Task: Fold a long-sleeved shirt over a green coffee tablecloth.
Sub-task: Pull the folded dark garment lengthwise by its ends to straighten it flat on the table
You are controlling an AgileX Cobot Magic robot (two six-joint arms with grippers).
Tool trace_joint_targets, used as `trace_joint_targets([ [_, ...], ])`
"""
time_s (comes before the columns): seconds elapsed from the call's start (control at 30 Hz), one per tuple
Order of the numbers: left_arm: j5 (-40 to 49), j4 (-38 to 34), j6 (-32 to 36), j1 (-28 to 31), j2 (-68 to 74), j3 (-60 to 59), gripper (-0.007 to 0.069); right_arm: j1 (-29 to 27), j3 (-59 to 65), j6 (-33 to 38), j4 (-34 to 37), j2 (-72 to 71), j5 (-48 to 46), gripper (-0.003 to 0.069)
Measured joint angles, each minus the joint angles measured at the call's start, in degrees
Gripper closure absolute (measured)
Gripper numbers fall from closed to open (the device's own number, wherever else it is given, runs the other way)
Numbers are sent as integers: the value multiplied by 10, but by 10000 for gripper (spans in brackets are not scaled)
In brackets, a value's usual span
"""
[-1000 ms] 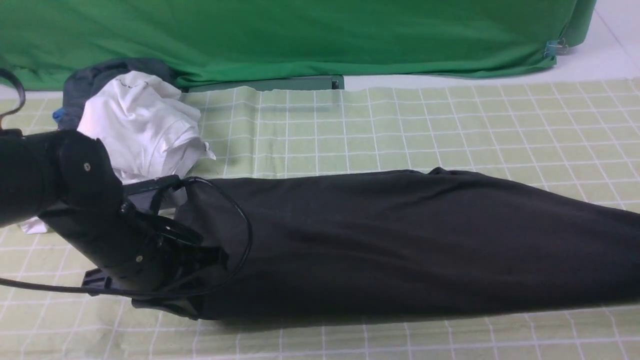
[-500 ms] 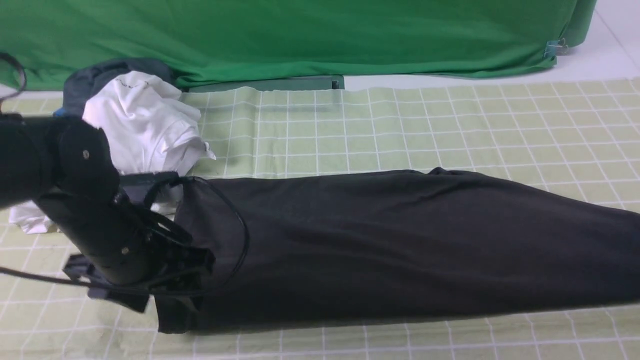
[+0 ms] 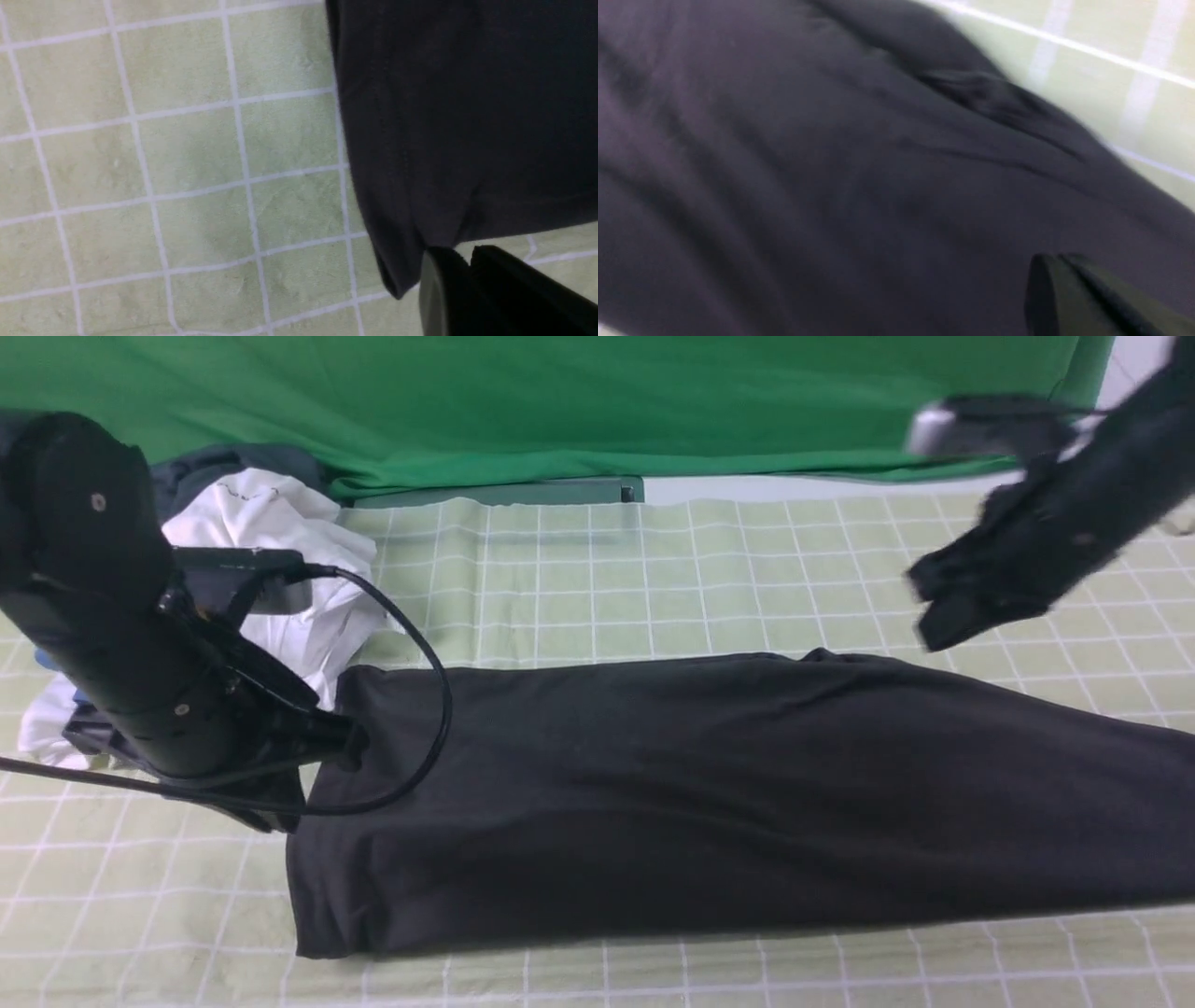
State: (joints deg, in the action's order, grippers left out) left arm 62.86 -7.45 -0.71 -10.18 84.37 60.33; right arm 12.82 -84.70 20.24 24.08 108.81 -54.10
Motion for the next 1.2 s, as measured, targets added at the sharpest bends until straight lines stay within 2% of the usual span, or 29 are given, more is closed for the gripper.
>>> trace_joint_targets([
  [0.2,-1,-49,26,0,-1,-10,622,37,-44,2,2,100,36,651],
  [0.6,-7,-73,27,0,-13,-88,622,27,-160,-4,20,199,49,647],
  [0.73,-22,-76,28,0,-33,-89,622,21,-195,-4,6,204,28,640],
  [0.9,-32,-56,17,0,-56,-90,622,4,-247,-21,-57,179,-56,634],
  [1.07,-39,-38,7,0,-56,-90,586,-13,-254,-30,-96,116,-122,647],
  [1.2,-62,-6,-18,0,-54,-90,464,-26,-235,-31,-107,42,-147,652],
])
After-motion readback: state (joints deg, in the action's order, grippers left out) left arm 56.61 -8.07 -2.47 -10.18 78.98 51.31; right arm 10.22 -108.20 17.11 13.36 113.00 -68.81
